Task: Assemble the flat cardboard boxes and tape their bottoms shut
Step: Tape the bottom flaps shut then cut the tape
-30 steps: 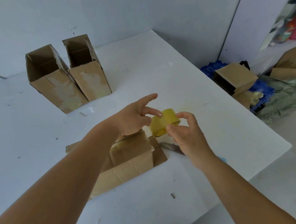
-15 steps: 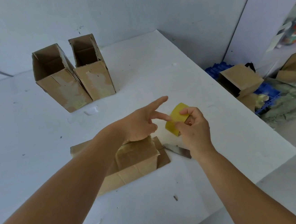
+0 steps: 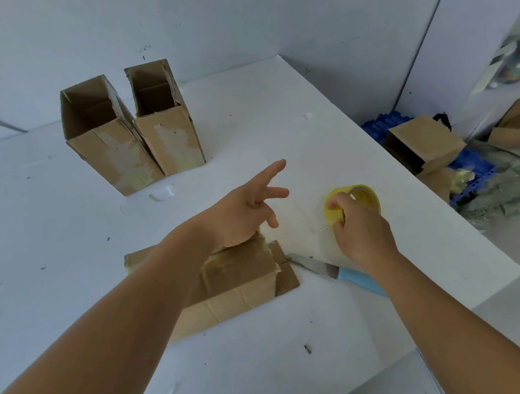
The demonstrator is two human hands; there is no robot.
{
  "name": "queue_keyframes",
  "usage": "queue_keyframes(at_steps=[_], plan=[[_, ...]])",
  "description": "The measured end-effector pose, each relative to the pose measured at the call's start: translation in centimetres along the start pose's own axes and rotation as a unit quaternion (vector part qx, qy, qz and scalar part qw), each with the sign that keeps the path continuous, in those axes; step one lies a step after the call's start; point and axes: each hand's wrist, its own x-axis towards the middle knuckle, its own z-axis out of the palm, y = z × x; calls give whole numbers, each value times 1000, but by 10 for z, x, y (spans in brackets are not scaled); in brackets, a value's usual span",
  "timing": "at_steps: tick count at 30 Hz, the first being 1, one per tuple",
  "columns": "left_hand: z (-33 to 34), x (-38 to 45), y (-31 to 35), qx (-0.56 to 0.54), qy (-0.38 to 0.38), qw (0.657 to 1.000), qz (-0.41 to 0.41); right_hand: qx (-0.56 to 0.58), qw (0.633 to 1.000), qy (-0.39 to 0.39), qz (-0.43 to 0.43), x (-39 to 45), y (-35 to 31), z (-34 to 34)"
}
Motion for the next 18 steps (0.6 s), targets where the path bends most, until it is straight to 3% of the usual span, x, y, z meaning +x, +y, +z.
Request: queue_keyframes(at_steps=[4, 7, 10, 12, 16, 18], plan=[[1, -4, 1, -4, 0, 1000, 2, 21, 995, -97, -7, 3, -6, 8], [0, -5, -1, -8, -1, 1000, 4, 120, 992, -22, -15, -7, -22, -4], [1, -5, 0, -3, -2, 1000, 9, 364, 922, -109, 75, -28, -54, -15], [2, -5, 0, -1, -5, 1000, 11, 386, 908, -144, 72, -37, -66, -10], [5, -6, 0, 29, -1, 999, 17, 420, 899, -78, 94, -42, -76, 5], [7, -10, -2, 67, 38, 997, 30, 427, 895, -63, 115, -42, -76, 13]])
